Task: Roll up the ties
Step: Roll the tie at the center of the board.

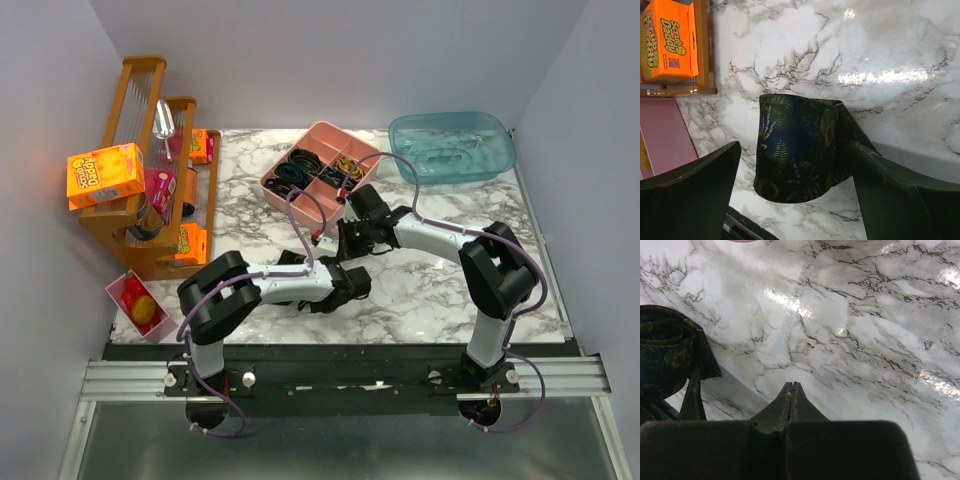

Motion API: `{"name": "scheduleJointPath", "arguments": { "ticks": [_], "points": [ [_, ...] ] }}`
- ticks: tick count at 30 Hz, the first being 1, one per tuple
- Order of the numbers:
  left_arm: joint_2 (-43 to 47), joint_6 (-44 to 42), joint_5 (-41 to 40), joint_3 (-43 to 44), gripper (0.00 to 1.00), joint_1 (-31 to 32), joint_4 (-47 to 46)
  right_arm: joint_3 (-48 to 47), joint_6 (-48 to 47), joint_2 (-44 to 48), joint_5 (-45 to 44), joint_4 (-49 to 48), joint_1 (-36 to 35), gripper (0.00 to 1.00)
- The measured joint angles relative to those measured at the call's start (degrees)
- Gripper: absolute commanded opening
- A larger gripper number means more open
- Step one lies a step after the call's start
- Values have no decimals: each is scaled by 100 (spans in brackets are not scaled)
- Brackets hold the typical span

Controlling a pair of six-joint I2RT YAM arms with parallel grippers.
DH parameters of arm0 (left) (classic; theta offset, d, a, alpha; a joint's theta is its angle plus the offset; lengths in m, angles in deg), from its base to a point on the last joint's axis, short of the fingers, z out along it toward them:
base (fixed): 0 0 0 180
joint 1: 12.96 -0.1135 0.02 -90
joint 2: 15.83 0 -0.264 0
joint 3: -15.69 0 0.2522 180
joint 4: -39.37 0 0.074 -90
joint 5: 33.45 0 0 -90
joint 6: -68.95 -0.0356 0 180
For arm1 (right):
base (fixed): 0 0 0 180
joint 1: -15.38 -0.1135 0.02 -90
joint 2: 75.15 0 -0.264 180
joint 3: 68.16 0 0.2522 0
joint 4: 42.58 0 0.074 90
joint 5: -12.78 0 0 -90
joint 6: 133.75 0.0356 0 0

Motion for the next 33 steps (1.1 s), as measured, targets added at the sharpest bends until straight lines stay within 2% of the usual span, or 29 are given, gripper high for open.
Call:
{"name": "scheduleJointPath", "arguments": {
  "ticks": [5, 8, 12, 16, 21, 26, 33],
  "points": [
    [636, -343, 24, -7, 99, 0, -275, 0, -52, 66, 28, 0, 0, 2],
    [1283, -577, 129, -94, 99, -20, -678, -15, -94, 170, 81, 2, 0, 2],
    [2444, -960, 597, -597, 99, -361, -1434, -184, -155, 210, 162, 2, -57, 2],
    [3768, -1305, 1456, -1377, 99, -1283, -2216, -476, -199, 210, 284, -7, -284, 2],
    [4859, -1569, 2739, -2103, 99, -2627, -2894, -944, -219, 181, 511, -83, -756, 2],
    [5080, -1650, 4164, -2656, 99, -3764, -3471, -1471, -216, -96, 682, -254, -1167, 2],
    [5174, -1652, 5451, -3268, 99, -4656, -3875, -1709, -210, -643, 791, -315, -1515, 2]
  ]
}}
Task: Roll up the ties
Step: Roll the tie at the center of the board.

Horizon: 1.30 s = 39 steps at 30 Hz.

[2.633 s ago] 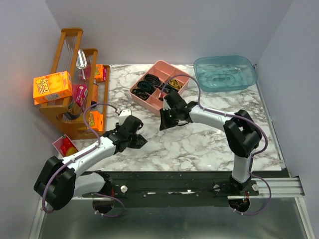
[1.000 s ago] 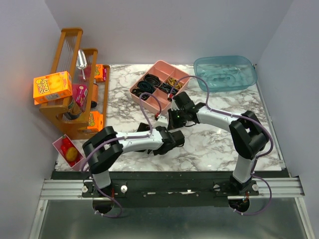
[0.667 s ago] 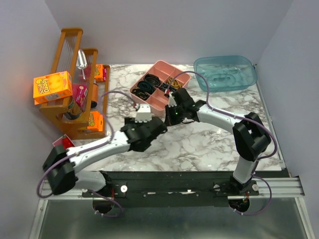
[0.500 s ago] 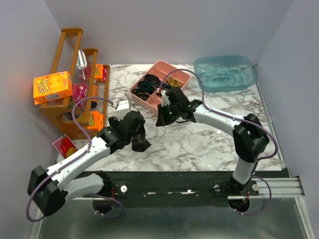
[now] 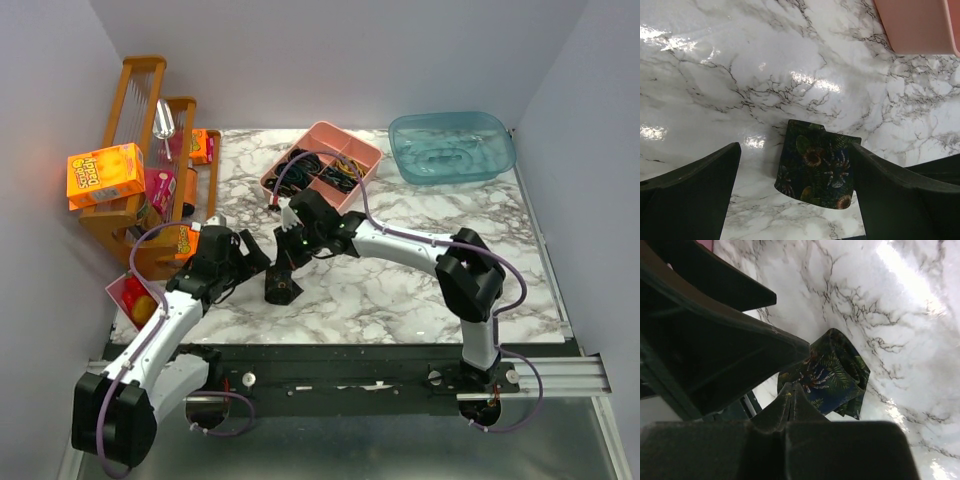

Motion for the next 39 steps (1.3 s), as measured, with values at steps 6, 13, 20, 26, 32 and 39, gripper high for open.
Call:
{"name": "scheduleJointPath", "arguments": {
  "ticks": [6, 13, 20, 26, 32, 39],
  "points": [
    [177, 0, 490, -356, 99, -400, -234, 46, 24, -214, 2, 4, -61, 2],
    [149, 52, 901, -870, 99, -463, -748, 391, 94, -184, -9, -52, -61, 2],
    [306, 297, 1362, -1585, 99, -463, -1523, 737, 175, -26, -39, -103, -83, 2],
    [483, 398, 1731, -1917, 96, -463, -2083, 968, 221, 98, -111, -138, -105, 2],
    [319, 452, 2177, -2100, 89, -463, -2581, 1115, 284, 214, -216, -140, -105, 2],
    [175, 579, 2660, -2380, 83, -463, -3178, 1327, 376, 282, -315, -142, -107, 2]
  ]
}}
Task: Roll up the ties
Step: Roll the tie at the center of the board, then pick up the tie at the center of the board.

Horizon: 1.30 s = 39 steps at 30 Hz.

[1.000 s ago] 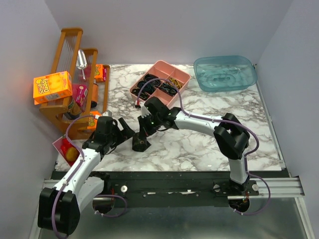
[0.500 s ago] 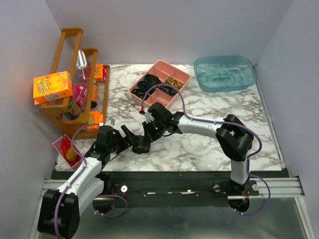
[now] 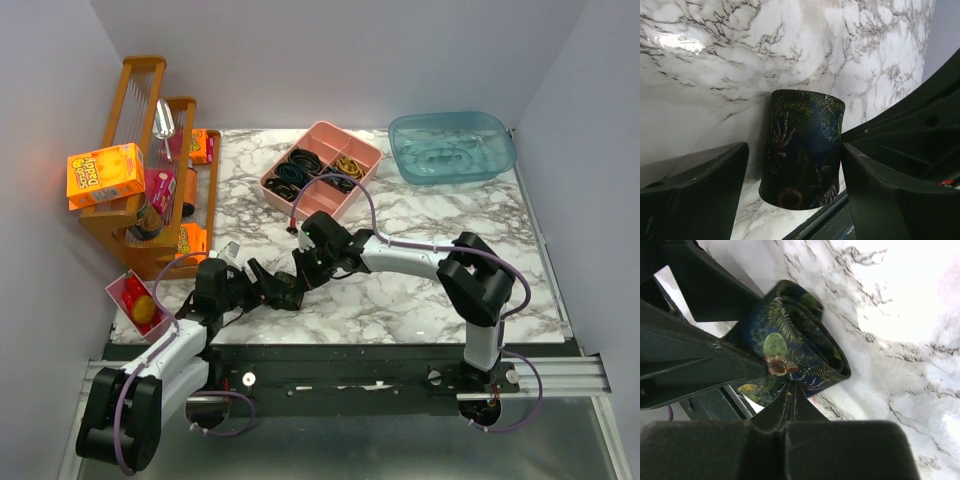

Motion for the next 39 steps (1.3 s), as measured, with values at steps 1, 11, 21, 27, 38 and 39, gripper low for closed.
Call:
{"name": "scheduleJointPath", "arguments": {
  "ticks": [1, 11, 21, 27, 38, 39],
  "points": [
    [-13, 15, 48, -17, 83, 0, -44, 24, 15, 0, -7, 2, 0, 2],
    [-254, 175, 411, -105, 80, 114, -756, 140, 70, 2, -116, 9, 0, 2],
    [-1062, 201, 396, -48, 63, 745, -1257, 138, 74, 33, -175, 142, 2, 2],
    [-1296, 289, 326, -33, 58, 846, -1458, 138, 74, 63, -286, 208, 2, 2],
    [-1141, 365, 192, -70, 54, 894, -1668, 138, 72, 341, -577, 221, 48, 7],
    [-1062, 372, 188, -70, 55, 907, -1672, 138, 72, 424, -597, 221, 96, 7]
  ]
}}
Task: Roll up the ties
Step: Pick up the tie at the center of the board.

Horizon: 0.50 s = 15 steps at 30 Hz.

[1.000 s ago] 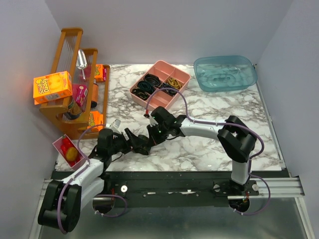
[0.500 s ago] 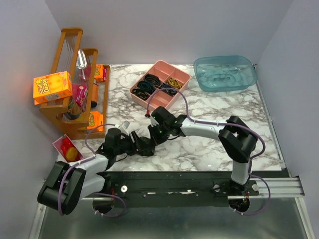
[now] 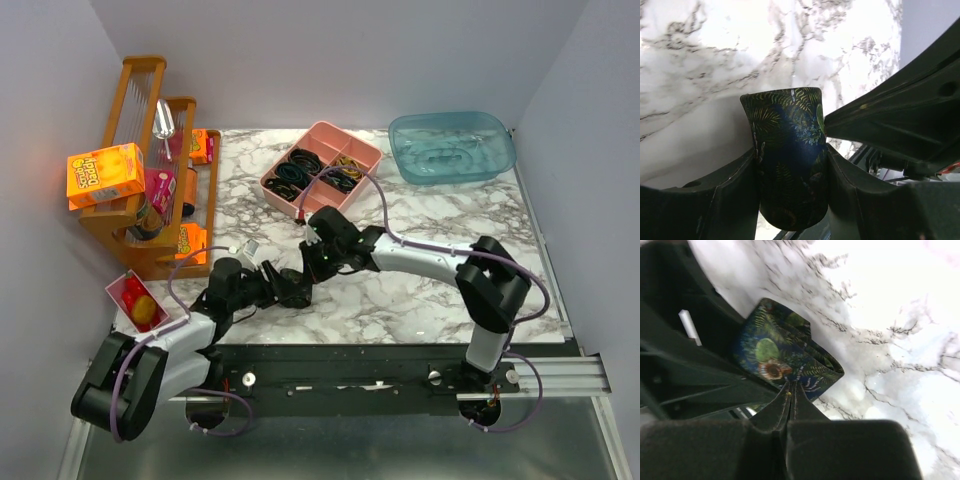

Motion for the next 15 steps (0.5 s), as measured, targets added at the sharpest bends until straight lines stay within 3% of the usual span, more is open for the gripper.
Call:
{"name": "scheduleJointPath", "arguments": {
  "ticks": [3, 5, 6, 8, 13, 15],
  "points": [
    [236, 4, -4, 11, 55, 11, 4, 0, -28, 422, -7, -15, 166, 13],
    [378, 15, -24, 63, 55, 11, 55, 0, -66, 748, -2, -37, 372, 26],
    [439, 15, -44, 109, 55, 11, 72, 4, -76, 905, 11, -66, 496, 37],
    [503, 15, -59, 227, 55, 11, 116, 44, -120, 1202, 72, -157, 745, 48],
    [498, 55, -68, 560, 55, 11, 28, 444, -170, 1727, 597, -549, 1408, 93],
    [424, 96, -63, 693, 55, 11, -92, 741, -173, 1847, 949, -750, 1617, 100]
  ]
}}
